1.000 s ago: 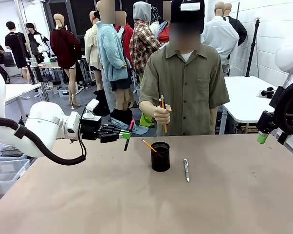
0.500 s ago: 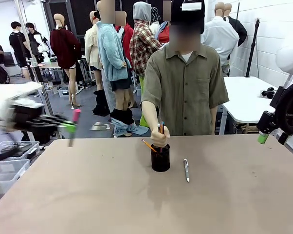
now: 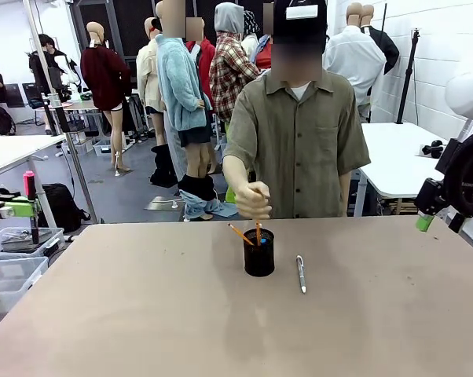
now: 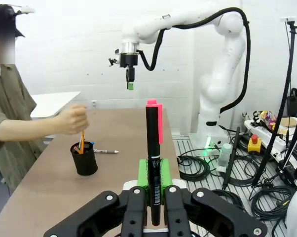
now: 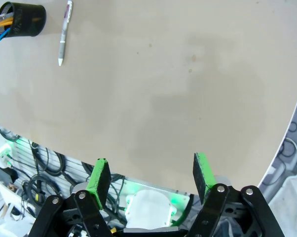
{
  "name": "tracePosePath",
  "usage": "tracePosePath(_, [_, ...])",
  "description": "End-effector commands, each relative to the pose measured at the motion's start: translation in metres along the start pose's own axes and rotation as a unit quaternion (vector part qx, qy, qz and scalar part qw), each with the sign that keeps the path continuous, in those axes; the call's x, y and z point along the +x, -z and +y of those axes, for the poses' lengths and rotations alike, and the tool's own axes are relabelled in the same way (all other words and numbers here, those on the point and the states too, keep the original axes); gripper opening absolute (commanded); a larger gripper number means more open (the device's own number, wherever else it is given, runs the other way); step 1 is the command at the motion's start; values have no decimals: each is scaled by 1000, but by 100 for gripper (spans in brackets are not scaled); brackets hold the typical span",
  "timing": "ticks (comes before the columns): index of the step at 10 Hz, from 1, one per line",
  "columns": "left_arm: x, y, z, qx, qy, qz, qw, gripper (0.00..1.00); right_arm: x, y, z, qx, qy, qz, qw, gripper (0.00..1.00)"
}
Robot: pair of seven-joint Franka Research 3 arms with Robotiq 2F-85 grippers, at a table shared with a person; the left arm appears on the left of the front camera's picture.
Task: Place the pens into the pen holder.
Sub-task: Pick up a writing instrument from the table and place it into the Pen holder.
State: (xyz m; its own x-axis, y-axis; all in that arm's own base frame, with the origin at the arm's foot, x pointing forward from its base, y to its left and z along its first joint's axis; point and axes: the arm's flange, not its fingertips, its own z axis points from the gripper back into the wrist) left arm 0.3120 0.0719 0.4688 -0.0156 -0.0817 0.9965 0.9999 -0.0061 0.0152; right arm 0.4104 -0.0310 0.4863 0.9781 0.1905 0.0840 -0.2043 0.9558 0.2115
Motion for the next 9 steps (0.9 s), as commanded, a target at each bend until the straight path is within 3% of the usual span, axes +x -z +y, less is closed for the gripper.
tracePosePath(1, [-14, 27, 21, -10, 16, -6, 1000, 0, -3, 4, 0, -17, -7, -2, 1000, 83])
tracePosePath(3, [-21, 71, 54, -47, 42, -19, 998, 0, -3, 4, 0, -17, -7, -2, 1000, 83])
tracePosePath(4, [-21, 97, 70, -102, 46, -28, 993, 0, -3, 4, 0, -17, -7, -2, 1000, 83])
tracePosePath(5, [-22, 126, 88, -121, 53, -30, 991, 0, -3, 4, 0, -17, -7, -2, 1000, 83])
tracePosePath(6, [-23, 160, 111, -118, 66, -47, 990, 0, -3, 4, 0, -17, -7, -2, 1000, 83])
tracePosePath(7, [-27, 192, 131, -151, 66, -60, 985, 0, -3, 4, 0, -17, -7, -2, 1000, 83])
tracePosePath(9, [-40, 249, 171, -149, 56, -55, 986, 0, -3, 4, 0, -17, -7, -2, 1000, 83])
